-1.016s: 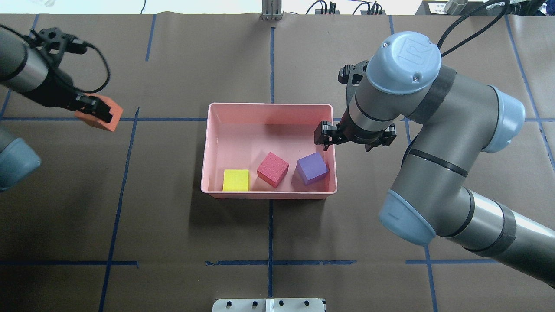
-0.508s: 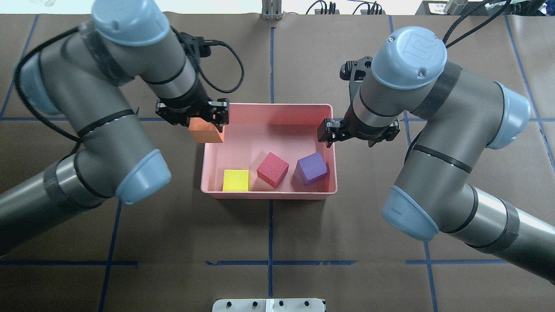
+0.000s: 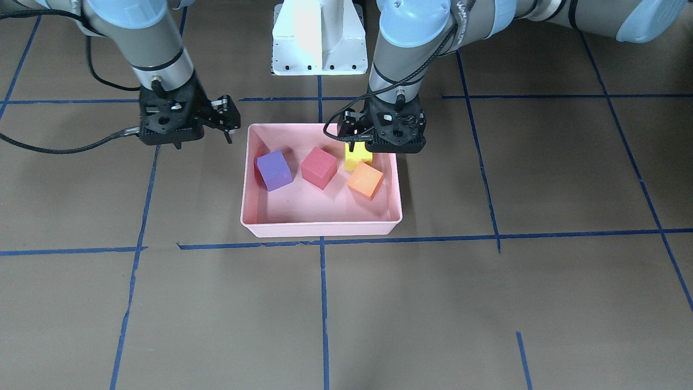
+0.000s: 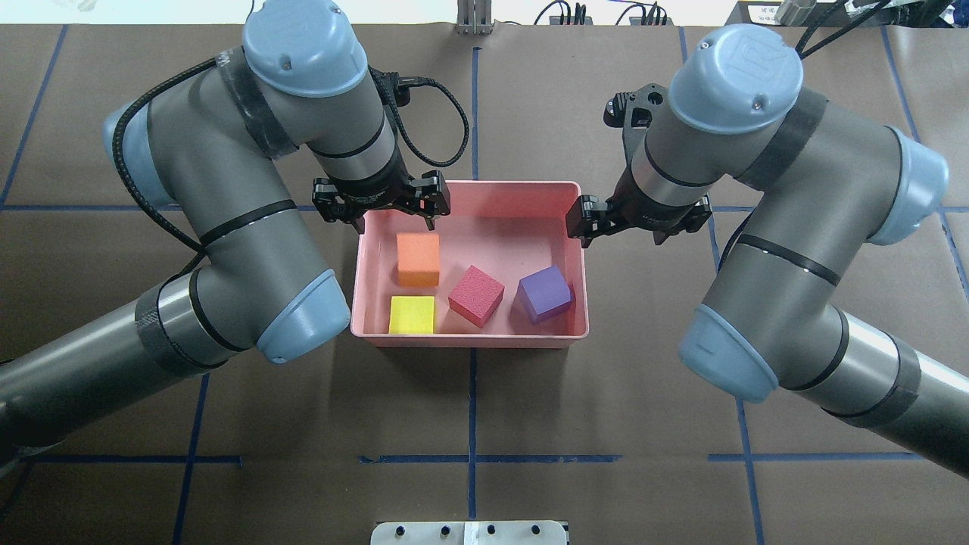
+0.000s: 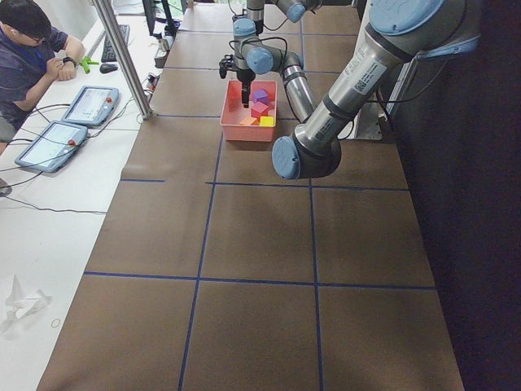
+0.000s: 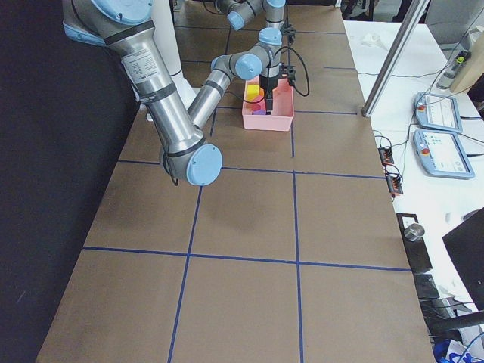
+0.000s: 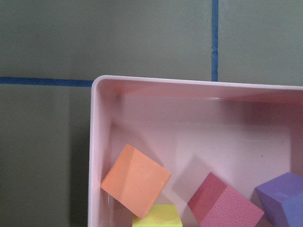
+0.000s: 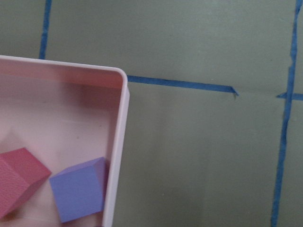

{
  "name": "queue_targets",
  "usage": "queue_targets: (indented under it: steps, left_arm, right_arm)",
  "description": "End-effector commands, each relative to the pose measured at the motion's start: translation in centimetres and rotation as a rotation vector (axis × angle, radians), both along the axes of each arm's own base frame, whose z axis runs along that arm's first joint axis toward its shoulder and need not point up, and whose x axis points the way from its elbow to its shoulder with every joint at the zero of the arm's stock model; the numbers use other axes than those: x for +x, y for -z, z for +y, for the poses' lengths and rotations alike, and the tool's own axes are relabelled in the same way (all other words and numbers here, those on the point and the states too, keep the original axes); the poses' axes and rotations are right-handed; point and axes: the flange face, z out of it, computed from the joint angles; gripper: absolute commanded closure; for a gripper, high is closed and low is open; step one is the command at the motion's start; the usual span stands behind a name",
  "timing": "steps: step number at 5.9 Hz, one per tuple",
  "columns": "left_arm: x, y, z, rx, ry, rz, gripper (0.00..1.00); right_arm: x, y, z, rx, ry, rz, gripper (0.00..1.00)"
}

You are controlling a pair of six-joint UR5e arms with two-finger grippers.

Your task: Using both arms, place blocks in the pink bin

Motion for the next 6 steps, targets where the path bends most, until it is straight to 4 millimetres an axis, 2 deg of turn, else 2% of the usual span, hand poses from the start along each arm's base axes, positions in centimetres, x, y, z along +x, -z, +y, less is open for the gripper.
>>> queue_targets:
  steps: [1, 2, 3, 4, 5, 6]
  left_arm:
    - [-7.4, -6.6, -0.9, 0.121, -0.104, -0.034, 0.00]
    - [-12.1, -10.2, -2.4, 0.175, -0.178, -0.036, 0.00]
    - [-17.4, -14.7, -4.0, 0.218, -0.229, -0.054, 0.00]
    - [-24.2, -19.2, -5.8, 0.265, -0.268, -0.074, 0.00]
    - [-29.4, -25.4, -5.3, 0.279, -0.310, -0.103, 0.00]
    - [-34.4, -29.4, -6.0, 0.284, -0.317, -0.129, 0.00]
  right_arm:
    - [6.3, -5.7, -2.5, 0.064, 0.084, 0.042, 0.00]
    - [11.0, -9.1, -3.7, 0.091, 0.128, 0.052, 0.00]
    - [16.2, -12.8, -4.5, 0.122, 0.168, 0.068, 0.00]
    - [23.0, -17.8, -4.3, 0.157, 0.230, 0.068, 0.00]
    - [29.2, -21.9, -4.0, 0.170, 0.250, 0.044, 0.00]
    - [33.9, -26.1, -2.4, 0.172, 0.264, 0.058, 0.00]
